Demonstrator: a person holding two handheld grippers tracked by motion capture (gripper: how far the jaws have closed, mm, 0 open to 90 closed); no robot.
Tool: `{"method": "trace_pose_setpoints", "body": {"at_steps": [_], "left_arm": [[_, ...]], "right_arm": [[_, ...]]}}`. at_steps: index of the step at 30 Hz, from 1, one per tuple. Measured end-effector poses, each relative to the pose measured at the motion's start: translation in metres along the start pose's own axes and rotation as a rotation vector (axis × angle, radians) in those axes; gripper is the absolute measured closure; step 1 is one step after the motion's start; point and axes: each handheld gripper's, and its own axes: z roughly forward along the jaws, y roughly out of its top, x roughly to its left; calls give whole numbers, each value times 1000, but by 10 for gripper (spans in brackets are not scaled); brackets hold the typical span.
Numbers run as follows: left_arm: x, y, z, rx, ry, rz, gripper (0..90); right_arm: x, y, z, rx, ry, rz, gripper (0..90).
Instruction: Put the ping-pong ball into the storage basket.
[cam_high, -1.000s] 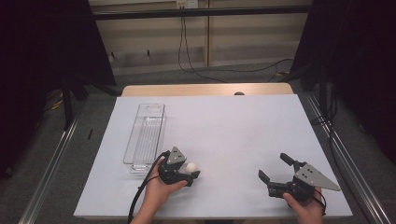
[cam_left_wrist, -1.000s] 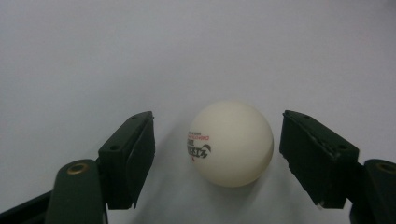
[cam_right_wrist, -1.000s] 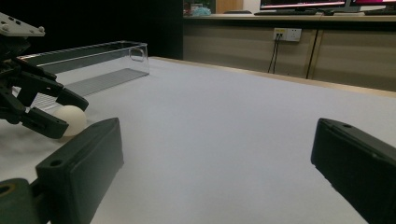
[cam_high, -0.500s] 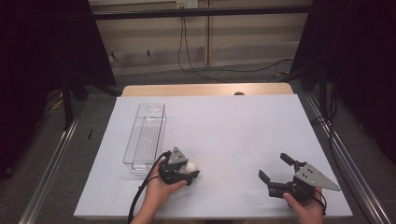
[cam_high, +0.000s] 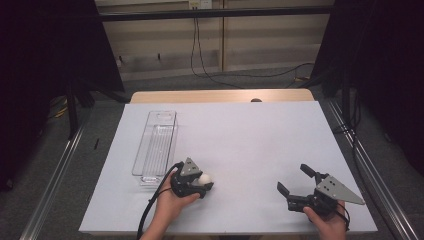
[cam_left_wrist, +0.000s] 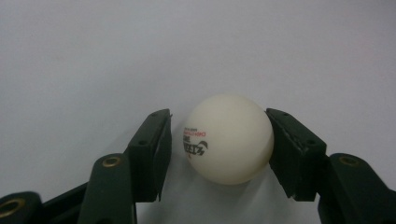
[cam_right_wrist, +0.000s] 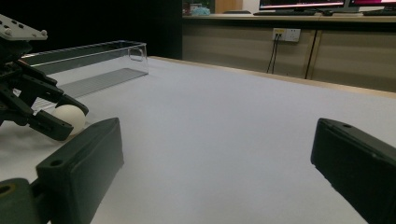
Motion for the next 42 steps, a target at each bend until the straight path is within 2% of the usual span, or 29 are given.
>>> {"method": "trace_pose_setpoints", "body": {"at_steps": [1, 3, 9, 13, 26, 34, 35, 37, 42], "left_arm": [[0, -1, 1, -14, -5, -6, 439], [0, 0, 1, -9, -9, 7, 447], [0, 0, 2, -6, -2, 1, 469], [0, 0, 2, -6, -18, -4, 470], [0, 1, 0, 16, -1, 3, 507], [0, 1, 0, 9, -13, -22, 510], [0, 0, 1, -11, -15, -27, 510], [1, 1, -1, 0, -12, -33, 510], [3, 2, -4, -13, -17, -45, 510]], "right_arm": [[0, 0, 0, 0, -1, 2, 20], [0, 0, 0, 0, 0, 2, 20], [0, 0, 0, -2, -1, -2, 20], [0, 0, 0, -4, -5, 5, 20], [0, 0, 0, -4, -1, 0, 20], [0, 0, 0, -2, -1, -1, 20], [0, 0, 0, -3, -1, 1, 20], [1, 0, 0, -3, -2, 0, 20], [0, 0, 0, 0, 0, -1, 20]]}}
